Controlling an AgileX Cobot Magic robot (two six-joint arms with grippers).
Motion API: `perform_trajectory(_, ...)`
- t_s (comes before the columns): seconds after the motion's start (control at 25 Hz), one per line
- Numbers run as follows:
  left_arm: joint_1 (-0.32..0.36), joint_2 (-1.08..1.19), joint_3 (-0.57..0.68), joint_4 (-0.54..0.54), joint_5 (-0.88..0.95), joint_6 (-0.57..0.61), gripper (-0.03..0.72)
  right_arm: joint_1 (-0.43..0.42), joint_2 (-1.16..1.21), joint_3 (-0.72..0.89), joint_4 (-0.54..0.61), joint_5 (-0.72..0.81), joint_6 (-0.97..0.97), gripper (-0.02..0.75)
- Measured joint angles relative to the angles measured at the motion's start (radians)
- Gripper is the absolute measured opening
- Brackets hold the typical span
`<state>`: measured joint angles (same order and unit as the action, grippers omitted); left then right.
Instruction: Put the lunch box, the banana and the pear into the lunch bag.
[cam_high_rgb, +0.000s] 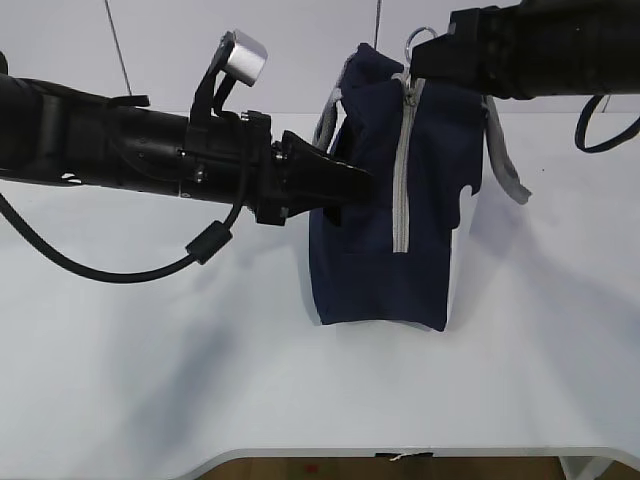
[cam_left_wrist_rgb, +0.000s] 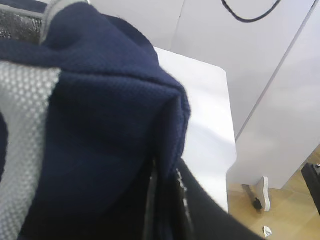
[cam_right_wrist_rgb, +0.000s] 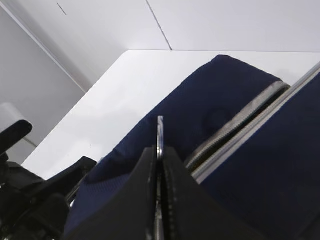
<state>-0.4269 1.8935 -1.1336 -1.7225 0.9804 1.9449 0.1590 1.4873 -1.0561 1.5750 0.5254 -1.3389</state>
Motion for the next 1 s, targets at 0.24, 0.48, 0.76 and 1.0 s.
perform_trajectory(0.24,0.000,0.000,0.000,0.024,0.004,-0.005,0.035,0.000,0.001,0.000,0.006,0.000,0.000,0.006)
perform_trajectory(0.48,0.000,0.000,-0.002,0.030,0.008,-0.007,0.034,0.000,0.002,-0.032,0.014,0.000,0.000,0.006)
perform_trajectory(0.76,0.000,0.000,-0.008,0.022,0.016,-0.010,0.034,0.000,0.018,-0.054,0.003,-0.018,0.002,0.006)
perform_trajectory(1.0,0.000,0.000,-0.008,0.038,0.020,-0.012,0.029,0.000,0.034,-0.062,-0.063,-0.016,0.079,0.006)
